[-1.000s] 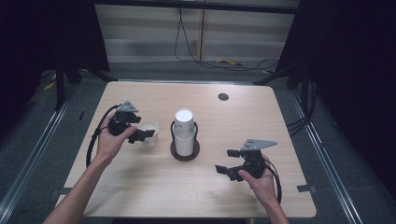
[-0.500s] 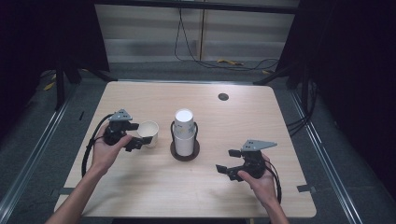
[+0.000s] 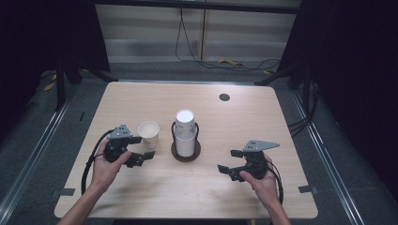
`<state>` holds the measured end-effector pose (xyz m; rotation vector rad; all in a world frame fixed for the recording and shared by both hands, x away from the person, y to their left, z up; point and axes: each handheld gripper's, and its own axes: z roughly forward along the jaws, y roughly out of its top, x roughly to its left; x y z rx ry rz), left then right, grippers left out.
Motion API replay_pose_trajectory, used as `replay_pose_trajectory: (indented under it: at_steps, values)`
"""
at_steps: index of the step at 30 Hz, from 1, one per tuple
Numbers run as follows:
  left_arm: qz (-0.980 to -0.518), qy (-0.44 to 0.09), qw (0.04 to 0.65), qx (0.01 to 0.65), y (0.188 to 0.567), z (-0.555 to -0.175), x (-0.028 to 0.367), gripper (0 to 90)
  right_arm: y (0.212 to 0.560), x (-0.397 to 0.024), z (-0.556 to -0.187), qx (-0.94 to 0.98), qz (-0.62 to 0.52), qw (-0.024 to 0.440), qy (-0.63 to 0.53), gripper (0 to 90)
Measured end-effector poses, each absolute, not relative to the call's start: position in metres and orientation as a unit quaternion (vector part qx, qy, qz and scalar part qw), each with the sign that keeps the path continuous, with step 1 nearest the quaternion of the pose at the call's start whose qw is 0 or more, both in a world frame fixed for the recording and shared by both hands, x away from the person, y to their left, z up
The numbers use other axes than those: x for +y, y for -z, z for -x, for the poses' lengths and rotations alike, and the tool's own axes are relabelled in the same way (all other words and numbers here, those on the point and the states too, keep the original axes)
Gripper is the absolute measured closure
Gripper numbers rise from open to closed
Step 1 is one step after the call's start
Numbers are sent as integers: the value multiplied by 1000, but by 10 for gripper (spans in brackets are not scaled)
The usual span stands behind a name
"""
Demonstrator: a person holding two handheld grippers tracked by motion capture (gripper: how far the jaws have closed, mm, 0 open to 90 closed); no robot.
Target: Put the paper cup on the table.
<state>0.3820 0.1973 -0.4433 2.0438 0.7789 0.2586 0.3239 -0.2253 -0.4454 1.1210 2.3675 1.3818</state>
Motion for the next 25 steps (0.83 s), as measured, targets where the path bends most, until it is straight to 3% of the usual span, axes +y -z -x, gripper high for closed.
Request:
replay_pose_trajectory:
  at_steps: [10, 13, 15, 25]
  values:
    - [-820, -83, 458, 332, 461, -365, 201, 167, 449, -224, -324, 798, -378, 87, -461, 154]
    - [-804, -31, 482, 348, 471, -359, 202, 165, 449, -224, -324, 798, -377, 86, -462, 153]
    - [-820, -71, 458, 336, 479, -352, 197, 166, 450, -223, -324, 797, -378, 85, -463, 153]
    - [-828, -78, 449, 327, 489, -344, 197, 165, 457, -221, -325, 796, -390, 89, -455, 144]
